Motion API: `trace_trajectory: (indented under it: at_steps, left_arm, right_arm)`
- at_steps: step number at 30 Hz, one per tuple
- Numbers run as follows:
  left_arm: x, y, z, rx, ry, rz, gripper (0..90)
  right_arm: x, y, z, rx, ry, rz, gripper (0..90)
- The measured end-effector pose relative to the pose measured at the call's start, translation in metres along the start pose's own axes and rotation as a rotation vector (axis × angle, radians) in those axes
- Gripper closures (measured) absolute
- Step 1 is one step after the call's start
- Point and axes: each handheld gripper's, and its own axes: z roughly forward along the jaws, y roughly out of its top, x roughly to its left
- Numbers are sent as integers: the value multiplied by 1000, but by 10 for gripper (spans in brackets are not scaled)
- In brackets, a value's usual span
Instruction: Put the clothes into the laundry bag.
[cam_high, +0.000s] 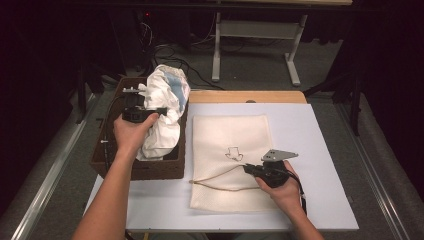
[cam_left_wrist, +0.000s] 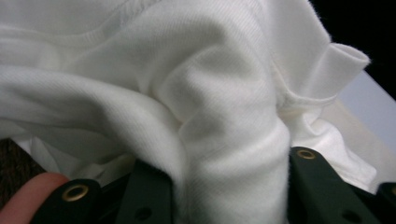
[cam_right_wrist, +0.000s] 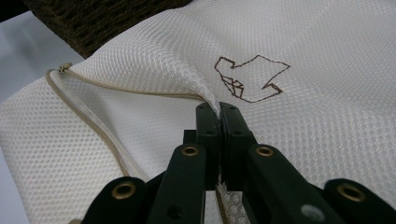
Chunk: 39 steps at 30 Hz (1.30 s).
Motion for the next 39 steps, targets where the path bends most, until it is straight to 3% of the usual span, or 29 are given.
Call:
trace_trajectory:
  at_steps: [2, 4, 5, 7, 8, 9, 11, 21, 22, 26, 30, 31, 33, 34, 35, 39]
  left_arm:
    - [-13, 2, -6, -8, -11, 26, 656]
    - [-18, 3, -8, -13, -22, 27, 656]
    - [-28, 2, -12, -29, -52, 11, 655]
    - [-33, 1, -13, -34, -68, 6, 656]
    - [-44, -2, -14, -43, -95, 4, 655]
    - [-44, -2, -14, -43, -95, 4, 655]
    - [-59, -5, -15, -40, -99, 34, 655]
    - [-100, -7, -23, -23, -94, 109, 653]
    - [-110, -10, -22, -6, -88, 136, 653]
    - [-125, -16, -20, 18, -111, 142, 652]
    - [-147, -35, -15, 60, -128, 177, 652]
    - [-147, -35, -15, 60, -128, 177, 652]
    - [-157, -52, -11, 85, -138, 194, 653]
    - [-157, -52, -11, 85, -138, 194, 653]
    - [-163, -63, -11, 104, -151, 205, 653]
    - [-173, -82, -14, 125, -180, 224, 654]
  right_arm:
    - [0, 0, 0, -4, 2, 3, 885]
    - [-1, 0, 0, -7, 3, 4, 886]
    - [-1, 0, 0, -12, 4, 5, 885]
    - [0, 1, -1, -14, -1, -5, 885]
    - [1, 1, -1, -15, 0, -9, 885]
    - [1, 1, -1, -15, 0, -9, 885]
    - [0, 1, -2, -28, 0, -6, 885]
    - [-2, 1, -4, -36, 12, -15, 884]
    - [-2, 1, -4, -38, 13, -13, 884]
    - [-4, 1, -5, -43, 14, -6, 884]
    - [-7, 1, -5, -49, 11, 2, 884]
    - [-7, 1, -5, -49, 11, 2, 884]
    - [-8, 1, -6, -56, 10, 13, 884]
    - [-8, 1, -6, -56, 10, 13, 884]
    - [-9, 0, -6, -55, 8, 20, 884]
    - [-11, 0, -5, -54, 6, 35, 884]
